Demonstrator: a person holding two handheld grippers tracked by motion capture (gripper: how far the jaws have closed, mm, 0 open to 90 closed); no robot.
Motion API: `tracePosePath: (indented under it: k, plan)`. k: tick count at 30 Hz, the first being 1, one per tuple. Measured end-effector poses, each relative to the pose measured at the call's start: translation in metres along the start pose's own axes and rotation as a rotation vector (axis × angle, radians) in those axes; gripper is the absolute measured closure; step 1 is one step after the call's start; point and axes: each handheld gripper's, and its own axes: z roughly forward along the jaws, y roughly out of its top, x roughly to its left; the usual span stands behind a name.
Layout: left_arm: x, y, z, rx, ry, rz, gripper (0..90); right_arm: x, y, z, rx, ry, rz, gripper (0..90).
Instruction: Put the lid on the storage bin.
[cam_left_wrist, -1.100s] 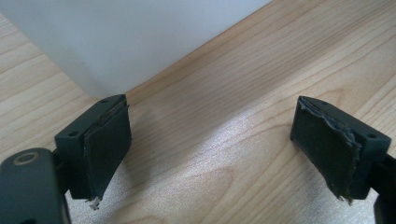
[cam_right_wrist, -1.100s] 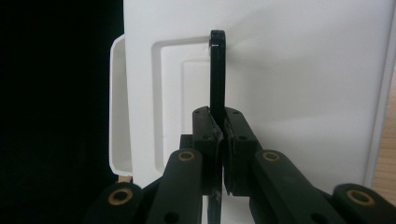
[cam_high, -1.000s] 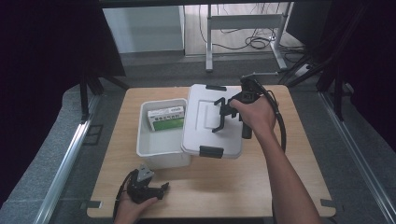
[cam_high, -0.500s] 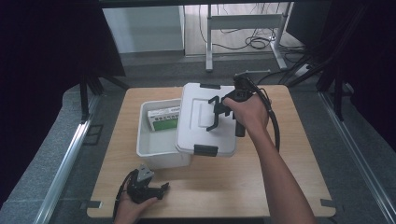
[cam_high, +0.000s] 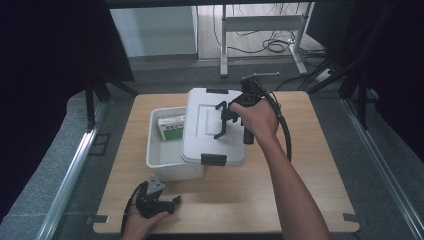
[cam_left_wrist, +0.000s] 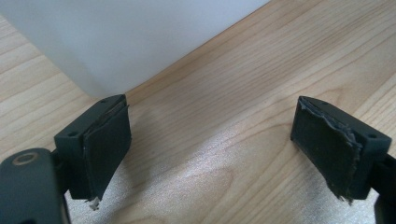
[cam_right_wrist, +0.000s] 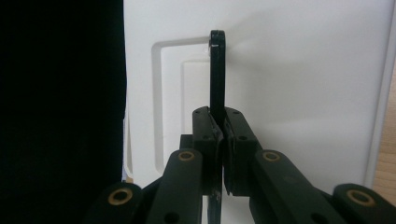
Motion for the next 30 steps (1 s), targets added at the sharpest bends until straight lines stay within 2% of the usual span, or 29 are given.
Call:
tracePosePath:
  k: [30]
  plan:
    - [0.0, 0.0, 0.0, 0.0, -0.001, 0.001, 12.1, 0.029, 0.007, 0.032, 0.041, 0.002, -0.018, 84.8]
